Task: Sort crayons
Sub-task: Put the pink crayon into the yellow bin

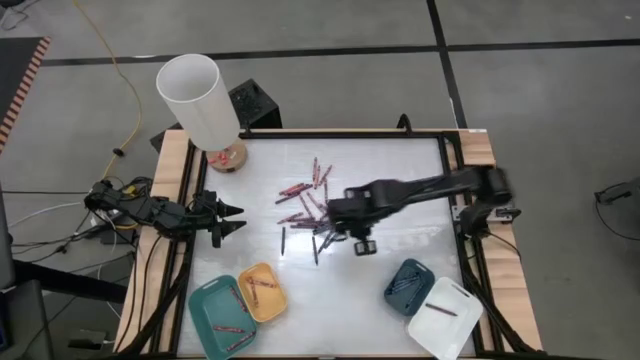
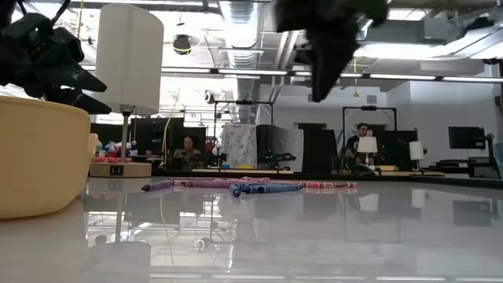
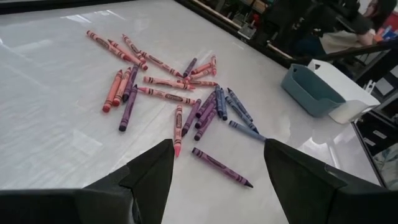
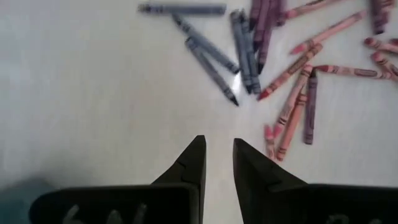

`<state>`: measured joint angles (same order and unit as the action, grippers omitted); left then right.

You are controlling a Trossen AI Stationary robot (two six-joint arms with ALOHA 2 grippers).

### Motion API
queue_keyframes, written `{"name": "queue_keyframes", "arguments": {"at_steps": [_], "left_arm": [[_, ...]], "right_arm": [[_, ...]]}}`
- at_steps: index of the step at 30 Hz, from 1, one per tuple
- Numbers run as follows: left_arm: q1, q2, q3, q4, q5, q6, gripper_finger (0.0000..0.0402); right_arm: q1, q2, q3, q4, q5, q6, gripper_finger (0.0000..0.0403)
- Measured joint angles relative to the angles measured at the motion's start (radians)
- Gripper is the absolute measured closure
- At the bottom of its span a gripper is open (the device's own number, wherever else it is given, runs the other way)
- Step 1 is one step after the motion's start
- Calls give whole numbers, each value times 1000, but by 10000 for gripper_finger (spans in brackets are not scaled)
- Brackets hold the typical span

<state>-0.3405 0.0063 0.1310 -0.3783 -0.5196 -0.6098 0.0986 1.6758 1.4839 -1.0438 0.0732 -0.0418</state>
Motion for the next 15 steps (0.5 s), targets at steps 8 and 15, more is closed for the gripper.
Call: {"name": "queue_keyframes", "arguments": {"at_steps": [8, 15], "left_arm": [[0, 0, 0, -1, 0, 0, 161], [0, 0, 0, -1, 0, 0, 161]], "right_arm": [[-71, -400, -561, 503, 36, 155, 328], [-157, -459, -741, 688, 68, 125, 328]]}}
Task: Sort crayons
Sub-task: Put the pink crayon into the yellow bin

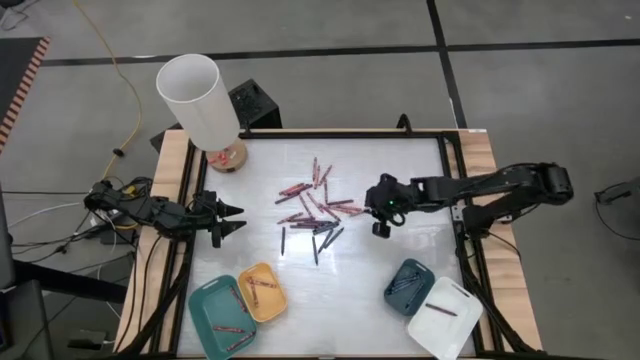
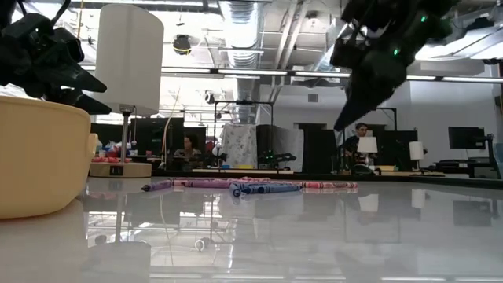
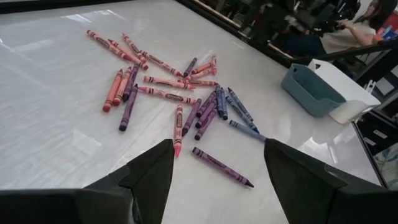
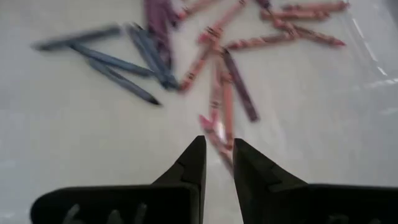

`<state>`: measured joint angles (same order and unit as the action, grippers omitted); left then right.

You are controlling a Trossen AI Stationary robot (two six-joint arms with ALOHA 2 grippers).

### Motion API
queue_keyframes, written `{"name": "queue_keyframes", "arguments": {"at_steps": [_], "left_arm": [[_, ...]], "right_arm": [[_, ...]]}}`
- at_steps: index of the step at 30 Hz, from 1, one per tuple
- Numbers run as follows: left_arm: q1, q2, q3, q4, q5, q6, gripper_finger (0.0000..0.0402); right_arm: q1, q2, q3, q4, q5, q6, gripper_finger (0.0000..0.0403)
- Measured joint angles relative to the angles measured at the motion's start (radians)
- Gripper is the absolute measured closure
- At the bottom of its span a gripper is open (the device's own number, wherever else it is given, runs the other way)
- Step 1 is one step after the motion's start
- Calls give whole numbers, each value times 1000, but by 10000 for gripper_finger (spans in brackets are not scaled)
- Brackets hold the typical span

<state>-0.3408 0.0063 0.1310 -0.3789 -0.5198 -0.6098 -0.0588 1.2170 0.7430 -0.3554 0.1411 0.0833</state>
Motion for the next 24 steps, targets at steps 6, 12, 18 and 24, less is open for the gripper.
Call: {"name": "queue_keyframes", "arguments": {"at_steps": [6, 12, 18, 24], "left_arm": [[0, 0, 0, 0, 0, 0, 161], [0, 0, 0, 1, 0, 0, 161], [0, 0, 0, 0, 0, 0, 161], [0, 0, 0, 1, 0, 0, 161]], "right_arm": [[-56, 92, 0, 7, -1, -107, 304], [-68, 191, 17, -2, -4, -146, 227], [-68, 290, 75, -5, -5, -211, 175], [-85, 391, 130, -84, -12, -234, 177]]}}
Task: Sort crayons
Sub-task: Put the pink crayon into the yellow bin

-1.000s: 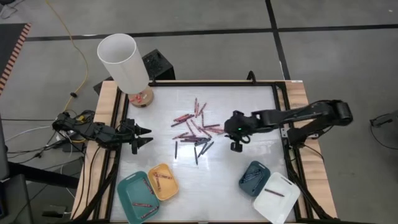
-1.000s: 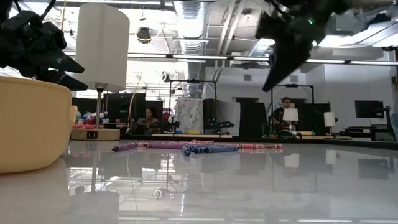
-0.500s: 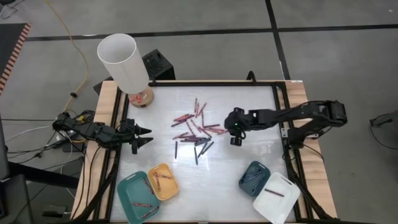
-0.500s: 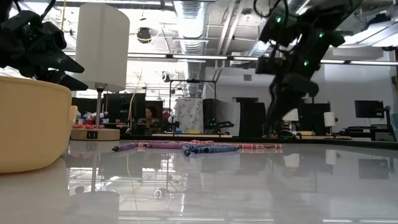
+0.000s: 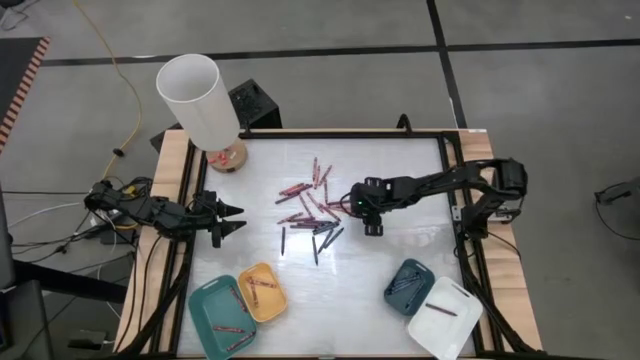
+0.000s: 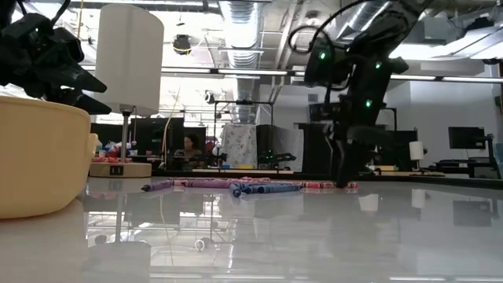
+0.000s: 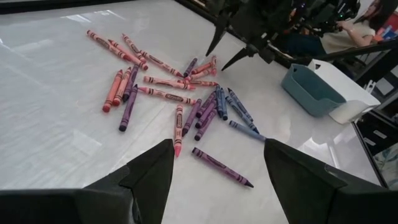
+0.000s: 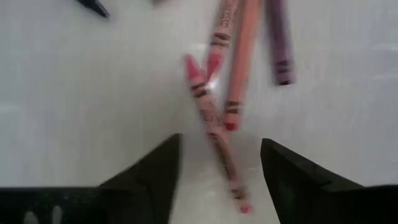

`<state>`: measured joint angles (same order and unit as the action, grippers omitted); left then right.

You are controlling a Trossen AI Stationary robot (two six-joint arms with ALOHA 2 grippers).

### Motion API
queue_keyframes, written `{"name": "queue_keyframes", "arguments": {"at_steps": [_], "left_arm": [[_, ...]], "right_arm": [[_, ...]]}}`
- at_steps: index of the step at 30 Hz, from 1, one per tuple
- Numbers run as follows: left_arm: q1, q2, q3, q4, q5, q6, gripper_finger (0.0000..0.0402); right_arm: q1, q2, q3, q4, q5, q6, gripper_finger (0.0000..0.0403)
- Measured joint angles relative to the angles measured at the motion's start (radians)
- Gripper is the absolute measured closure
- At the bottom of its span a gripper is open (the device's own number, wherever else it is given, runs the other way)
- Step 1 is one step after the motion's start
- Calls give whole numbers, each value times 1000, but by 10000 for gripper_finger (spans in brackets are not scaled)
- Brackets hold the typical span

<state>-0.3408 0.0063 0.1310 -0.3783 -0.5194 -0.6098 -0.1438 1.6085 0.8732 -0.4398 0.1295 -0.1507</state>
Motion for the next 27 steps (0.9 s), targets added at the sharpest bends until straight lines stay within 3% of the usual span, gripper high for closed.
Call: {"name": "queue_keyframes", "arguments": {"at_steps": [9, 19, 27], "left_arm": [[0, 0, 0, 0, 0, 0, 161], [0, 0, 0, 0, 0, 0, 161], [0, 0, 0, 0, 0, 0, 161]], "right_arm": [[-21, 62, 17, -71, -12, 15, 192], [-21, 56, 15, -99, -51, 86, 320], [7, 58, 13, -106, -42, 139, 378]]}}
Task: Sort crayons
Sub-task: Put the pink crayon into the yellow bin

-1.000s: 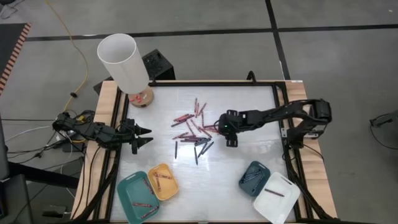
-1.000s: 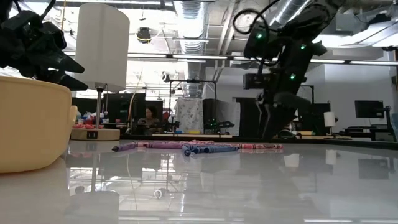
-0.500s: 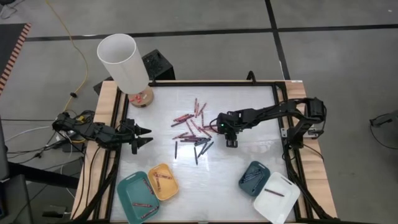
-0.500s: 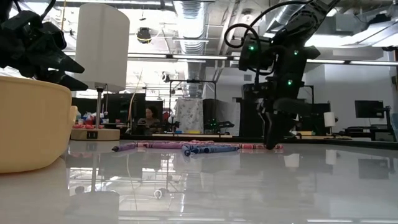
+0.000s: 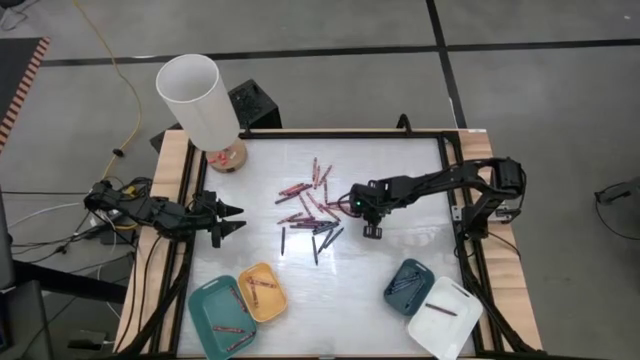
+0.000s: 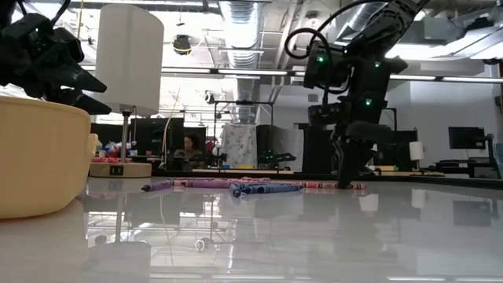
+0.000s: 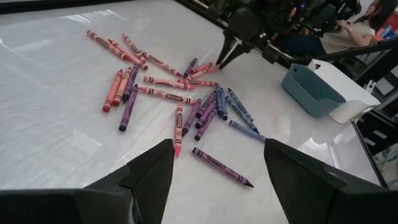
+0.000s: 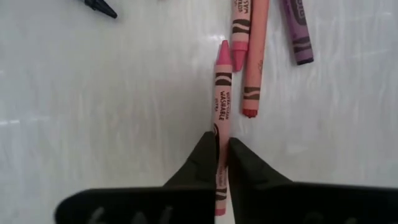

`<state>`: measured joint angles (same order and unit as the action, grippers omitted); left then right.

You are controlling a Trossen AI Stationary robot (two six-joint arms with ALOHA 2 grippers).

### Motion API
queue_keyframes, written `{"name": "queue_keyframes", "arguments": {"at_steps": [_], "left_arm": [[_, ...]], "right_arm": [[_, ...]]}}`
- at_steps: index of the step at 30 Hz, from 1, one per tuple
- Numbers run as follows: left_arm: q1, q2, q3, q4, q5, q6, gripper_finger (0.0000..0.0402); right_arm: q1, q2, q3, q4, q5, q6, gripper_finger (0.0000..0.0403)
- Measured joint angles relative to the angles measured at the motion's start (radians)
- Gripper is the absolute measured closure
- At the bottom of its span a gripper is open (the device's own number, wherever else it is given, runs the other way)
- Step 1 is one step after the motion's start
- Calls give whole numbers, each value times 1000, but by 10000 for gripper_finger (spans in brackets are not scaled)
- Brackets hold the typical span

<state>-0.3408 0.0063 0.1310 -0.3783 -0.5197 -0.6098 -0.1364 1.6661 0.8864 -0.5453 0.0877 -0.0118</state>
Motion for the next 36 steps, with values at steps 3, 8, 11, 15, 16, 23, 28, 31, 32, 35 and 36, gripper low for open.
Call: {"name": "queue_keyframes", "arguments": {"at_steps": [3, 8, 11, 15, 16, 23, 28, 31, 32, 35, 36], "left_arm": [[0, 0, 0, 0, 0, 0, 161], [0, 0, 0, 0, 0, 0, 161], [0, 0, 0, 0, 0, 0, 161], [0, 0, 0, 0, 0, 0, 161], [0, 0, 0, 0, 0, 0, 161], [0, 0, 0, 0, 0, 0, 161], [0, 0, 0, 0, 0, 0, 161], [0, 0, 0, 0, 0, 0, 161], [0, 0, 0, 0, 0, 0, 161], [0, 0, 0, 0, 0, 0, 161], [0, 0, 0, 0, 0, 0, 161]], "right_arm": [[22, 0, 1, 0, 2, 20, 395], [56, 2, 39, -16, 15, 48, 397], [78, 7, 87, -53, 27, 49, 397], [106, 8, 177, -142, 28, 48, 398], [111, 6, 205, -165, 27, 49, 398], [175, 6, 369, -202, 40, 48, 398], [251, 5, 448, -33, 40, 3, 398], [290, 5, 460, 123, 41, -23, 398], [302, 5, 460, 173, 41, -22, 398], [332, 19, 461, 313, 41, -22, 398], [342, 26, 461, 350, 41, -22, 398]]}}
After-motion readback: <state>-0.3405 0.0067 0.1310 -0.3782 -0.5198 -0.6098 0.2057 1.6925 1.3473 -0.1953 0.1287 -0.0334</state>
